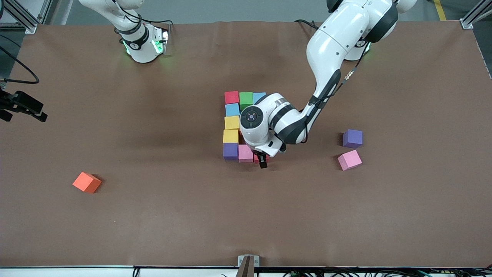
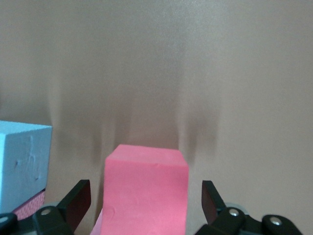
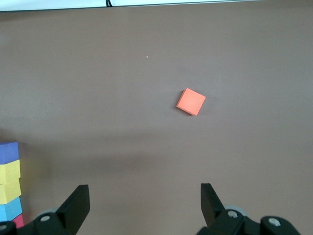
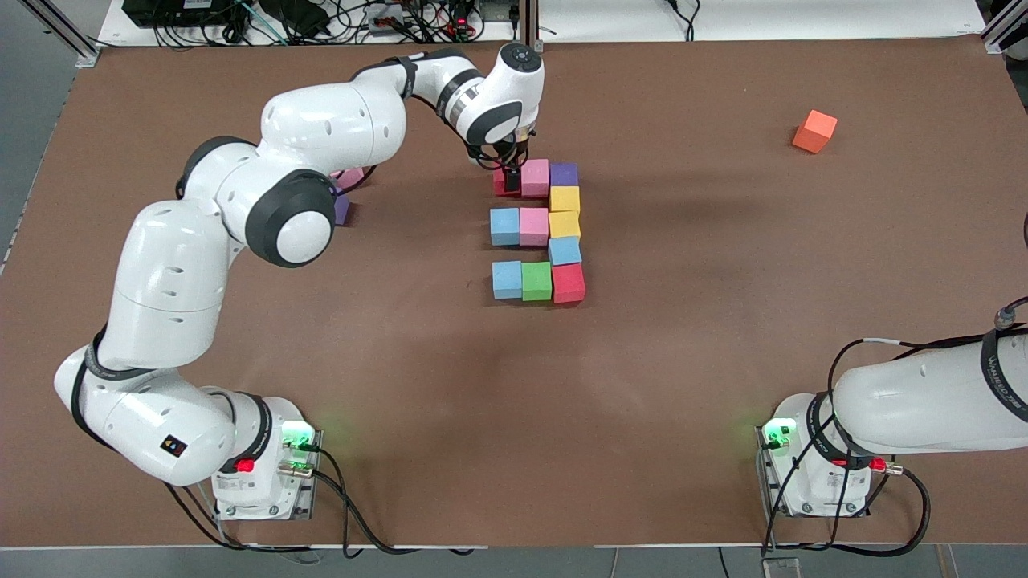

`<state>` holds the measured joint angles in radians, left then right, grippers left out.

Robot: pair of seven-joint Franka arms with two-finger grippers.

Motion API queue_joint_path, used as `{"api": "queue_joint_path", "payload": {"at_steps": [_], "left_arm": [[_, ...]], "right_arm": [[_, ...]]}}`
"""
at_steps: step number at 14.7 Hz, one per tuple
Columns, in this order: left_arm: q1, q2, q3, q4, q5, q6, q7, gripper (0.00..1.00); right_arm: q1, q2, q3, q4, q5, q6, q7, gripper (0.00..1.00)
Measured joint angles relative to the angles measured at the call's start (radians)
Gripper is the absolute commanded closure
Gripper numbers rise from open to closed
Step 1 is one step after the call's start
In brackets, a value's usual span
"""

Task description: Arrange 11 blocks into digit 3

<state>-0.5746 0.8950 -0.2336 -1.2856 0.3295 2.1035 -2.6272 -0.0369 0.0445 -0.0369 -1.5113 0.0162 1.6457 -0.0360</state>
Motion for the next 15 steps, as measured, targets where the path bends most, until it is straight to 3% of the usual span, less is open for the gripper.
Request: {"api": "queue_joint_path", "payload": {"at_steps": [6,11,15], "left_arm": [[0.012,-0.118,0.003,0.018,0.053,-0.082,0.092,0.00],[0.103,-0.293,0.003,0.023,0.048,-0.180,0.457,0.00],[0.177,-0.349,0.004,0.022,0.027,-0.229,0.778,0.00]], "right_arm": [[-0.001,-0.003,0.000,0.003,-0.001,-0.049,0.000,0.00],[-0.004,-0.004,0.000,0.007,-0.002,-0.033,0.001,0.00],[-0.016,-0.003,-0.001,0.006,-0.002,0.022,0.001,0.00]]}}
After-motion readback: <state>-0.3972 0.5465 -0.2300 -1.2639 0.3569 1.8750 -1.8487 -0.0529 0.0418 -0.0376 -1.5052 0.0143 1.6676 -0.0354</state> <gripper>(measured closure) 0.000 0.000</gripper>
